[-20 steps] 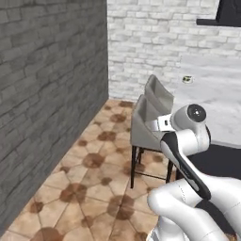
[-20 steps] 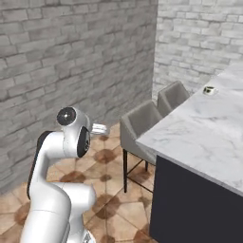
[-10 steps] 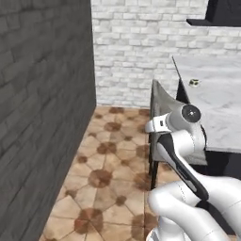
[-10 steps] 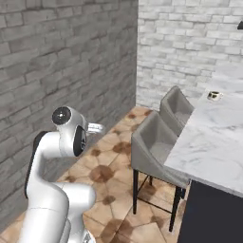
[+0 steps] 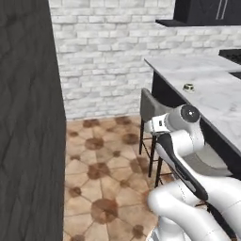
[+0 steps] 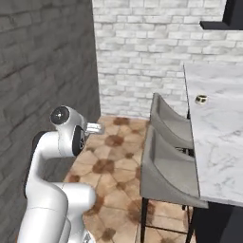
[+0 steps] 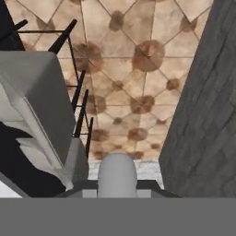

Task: Pick up the marshmallow and place it in the cup of hot chocolate on the dining counter.

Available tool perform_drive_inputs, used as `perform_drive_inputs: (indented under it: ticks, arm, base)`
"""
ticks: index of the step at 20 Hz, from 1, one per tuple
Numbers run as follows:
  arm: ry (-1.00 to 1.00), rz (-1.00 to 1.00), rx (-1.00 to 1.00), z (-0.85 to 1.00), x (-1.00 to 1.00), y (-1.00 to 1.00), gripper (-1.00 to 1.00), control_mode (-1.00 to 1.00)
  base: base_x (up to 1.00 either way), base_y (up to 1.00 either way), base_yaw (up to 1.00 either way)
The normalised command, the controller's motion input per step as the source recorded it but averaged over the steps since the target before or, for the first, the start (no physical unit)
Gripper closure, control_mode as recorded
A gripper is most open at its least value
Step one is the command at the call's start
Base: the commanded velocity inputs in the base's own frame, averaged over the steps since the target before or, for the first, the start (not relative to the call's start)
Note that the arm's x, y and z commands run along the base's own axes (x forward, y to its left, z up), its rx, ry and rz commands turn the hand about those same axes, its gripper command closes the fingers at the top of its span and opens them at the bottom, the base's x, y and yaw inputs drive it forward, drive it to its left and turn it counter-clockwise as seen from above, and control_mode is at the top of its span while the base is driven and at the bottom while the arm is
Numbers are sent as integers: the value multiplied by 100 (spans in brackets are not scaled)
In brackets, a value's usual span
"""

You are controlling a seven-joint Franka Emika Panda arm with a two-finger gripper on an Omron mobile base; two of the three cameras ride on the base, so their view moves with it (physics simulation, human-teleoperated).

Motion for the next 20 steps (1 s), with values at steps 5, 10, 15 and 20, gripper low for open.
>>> perform_drive_inputs:
  ticks: [5, 10, 15, 20]
  arm:
    - [0, 0, 0, 0, 0, 0, 100, 100]
    - [0, 0, 0, 0, 0, 0, 100, 100]
    - [0, 0, 0, 0, 0, 0, 100, 100]
    - [0, 0, 0, 0, 0, 0, 100, 100]
  base:
    - [100, 100, -55]
    - [98, 96, -62]
    - [93, 87, -66]
    - [89, 90, -66]
